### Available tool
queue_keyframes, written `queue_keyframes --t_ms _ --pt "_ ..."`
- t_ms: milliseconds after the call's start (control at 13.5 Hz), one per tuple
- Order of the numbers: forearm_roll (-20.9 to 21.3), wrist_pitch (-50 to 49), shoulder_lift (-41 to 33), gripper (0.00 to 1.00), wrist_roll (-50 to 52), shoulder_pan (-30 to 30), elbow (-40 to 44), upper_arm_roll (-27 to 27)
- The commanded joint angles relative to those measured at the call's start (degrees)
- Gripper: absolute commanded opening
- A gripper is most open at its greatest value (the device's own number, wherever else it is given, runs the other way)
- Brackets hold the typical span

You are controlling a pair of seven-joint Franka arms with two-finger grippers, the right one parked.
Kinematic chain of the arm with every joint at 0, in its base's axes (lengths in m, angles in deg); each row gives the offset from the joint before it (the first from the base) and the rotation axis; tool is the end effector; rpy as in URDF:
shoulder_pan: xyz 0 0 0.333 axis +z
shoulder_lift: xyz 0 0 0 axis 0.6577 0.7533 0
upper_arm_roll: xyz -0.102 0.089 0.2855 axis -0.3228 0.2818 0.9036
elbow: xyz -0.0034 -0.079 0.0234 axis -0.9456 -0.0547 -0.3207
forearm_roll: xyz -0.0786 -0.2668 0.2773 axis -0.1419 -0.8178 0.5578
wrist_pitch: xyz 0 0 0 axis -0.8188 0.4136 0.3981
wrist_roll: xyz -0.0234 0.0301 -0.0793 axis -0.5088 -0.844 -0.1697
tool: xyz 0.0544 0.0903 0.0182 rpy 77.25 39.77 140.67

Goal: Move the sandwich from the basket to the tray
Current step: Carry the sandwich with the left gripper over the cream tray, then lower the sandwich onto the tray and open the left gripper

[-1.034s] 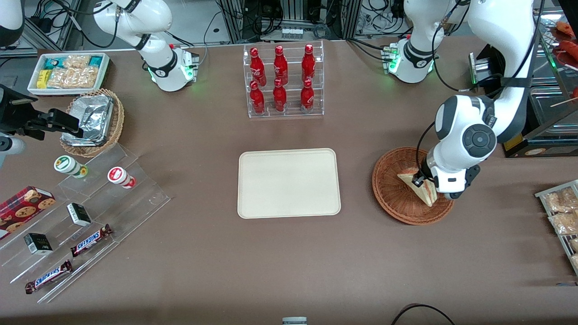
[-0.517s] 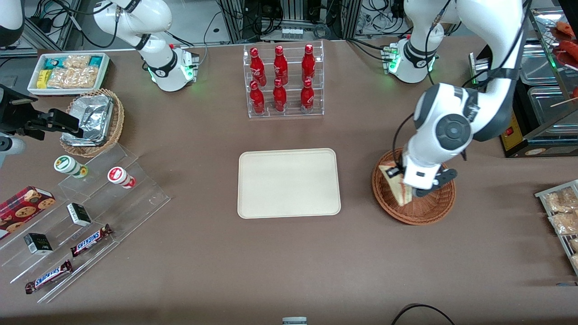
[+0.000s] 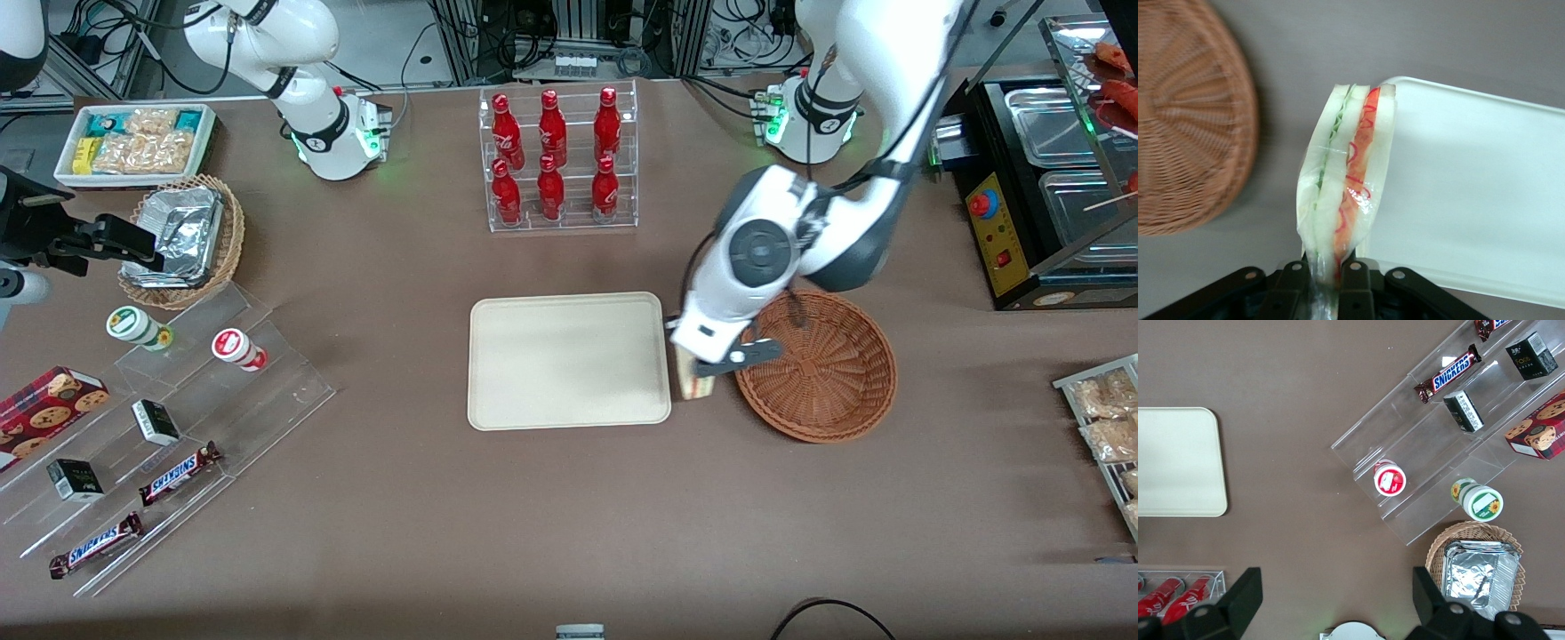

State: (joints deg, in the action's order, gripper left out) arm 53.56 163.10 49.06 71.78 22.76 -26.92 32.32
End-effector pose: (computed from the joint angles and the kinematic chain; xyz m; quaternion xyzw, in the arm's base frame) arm 0.5426 -0.3507 0.3479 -0.9928 -0.1000 0.0660 0.0038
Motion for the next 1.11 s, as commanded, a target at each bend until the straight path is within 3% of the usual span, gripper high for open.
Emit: queue_keyframes --t_ms 0,443,1034 --pt "2.0 -1.3 6.4 0.0 2.2 -4.6 7.5 0.3" --pt "7.0 -0.6 14.4 0.0 11.7 -10.8 12.8 0.4" --pt "6.9 2.1 20.0 0.0 20.2 -14.9 19.4 0.4"
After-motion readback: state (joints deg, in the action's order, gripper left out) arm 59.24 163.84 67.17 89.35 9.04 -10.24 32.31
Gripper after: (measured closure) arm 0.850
